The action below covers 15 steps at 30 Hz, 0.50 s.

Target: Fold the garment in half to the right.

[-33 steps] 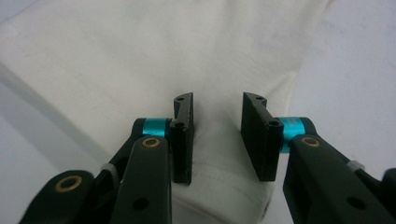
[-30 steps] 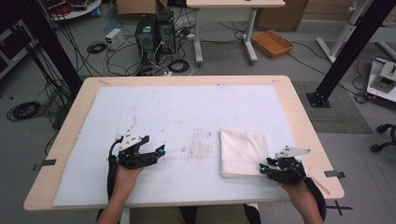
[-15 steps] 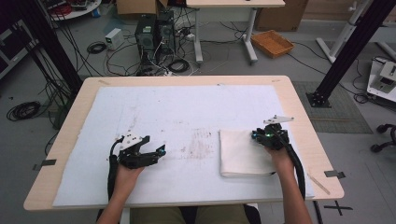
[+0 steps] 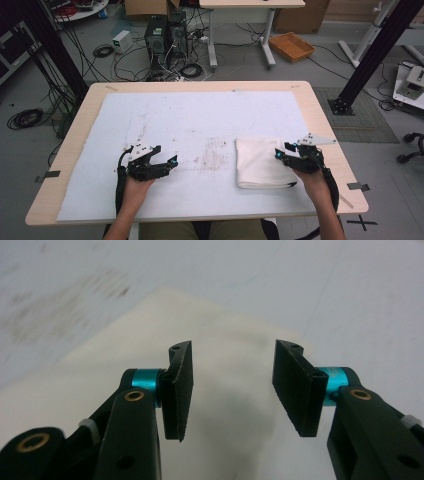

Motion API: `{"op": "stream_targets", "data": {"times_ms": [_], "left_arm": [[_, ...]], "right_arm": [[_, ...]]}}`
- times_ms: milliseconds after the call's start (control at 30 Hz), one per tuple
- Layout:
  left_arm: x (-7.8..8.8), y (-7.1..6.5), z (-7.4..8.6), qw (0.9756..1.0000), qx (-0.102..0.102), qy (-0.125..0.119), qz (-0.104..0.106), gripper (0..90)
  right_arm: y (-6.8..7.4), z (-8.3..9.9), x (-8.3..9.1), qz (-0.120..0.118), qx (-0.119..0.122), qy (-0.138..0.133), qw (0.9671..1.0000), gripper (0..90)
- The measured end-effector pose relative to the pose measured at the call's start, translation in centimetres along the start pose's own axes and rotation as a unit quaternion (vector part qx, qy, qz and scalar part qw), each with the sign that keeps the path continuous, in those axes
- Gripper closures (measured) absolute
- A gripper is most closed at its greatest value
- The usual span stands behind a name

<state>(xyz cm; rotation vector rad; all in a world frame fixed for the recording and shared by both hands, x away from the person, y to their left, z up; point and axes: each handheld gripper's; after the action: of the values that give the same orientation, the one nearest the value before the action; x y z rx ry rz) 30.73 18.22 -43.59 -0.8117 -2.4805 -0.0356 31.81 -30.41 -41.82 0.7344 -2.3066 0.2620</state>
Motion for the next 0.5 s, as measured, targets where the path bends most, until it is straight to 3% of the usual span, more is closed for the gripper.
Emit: {"op": "stream_targets", "data": {"times_ms": [100,133,167,233,300,367,500], "left_arm": [[0.2,0.1,-0.1,0.9999,-0.001,-0.009,0.003,24.3],[0.3,0.1,-0.1,0.9998,-0.001,-0.017,0.006,24.3],[0.4,0.1,-0.2,0.9997,-0.003,-0.023,0.008,24.3],[0.6,0.2,-0.2,0.9993,-0.006,-0.035,0.010,20.4],[0.8,0.2,-0.2,0.9986,-0.009,-0.050,0.017,19.5],[1.0,0.2,-0.3,0.9977,-0.015,-0.061,0.026,19.5],[1.3,0.0,-0.4,0.9959,-0.034,-0.080,0.027,19.5]], "right_arm": [[0.5,1.7,-0.3,0.001,0.032,0.060,0.9977,57.0],[0.3,2.1,-0.3,0.000,0.031,0.056,0.9980,54.5],[0.1,2.3,-0.1,-0.006,0.022,0.042,0.9989,49.5],[-0.1,1.9,0.8,0.011,0.002,0.005,0.9999,31.3],[0.0,1.4,1.8,0.013,-0.003,-0.051,0.9986,26.5],[0.2,0.9,2.6,0.016,0.002,-0.087,0.9961,19.9],[0.8,0.3,3.5,0.017,0.014,-0.110,0.9937,19.9]]}}
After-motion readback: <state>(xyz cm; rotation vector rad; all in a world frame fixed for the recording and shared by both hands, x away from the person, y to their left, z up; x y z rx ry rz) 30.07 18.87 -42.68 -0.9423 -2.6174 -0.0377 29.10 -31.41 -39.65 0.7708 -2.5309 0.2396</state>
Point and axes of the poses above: each handheld gripper's, and its own axes: x roughly backward along the jaws, z roughly out of its underside, y roughly to its left, and after that the axes turned 5 degrees about y, right-handed
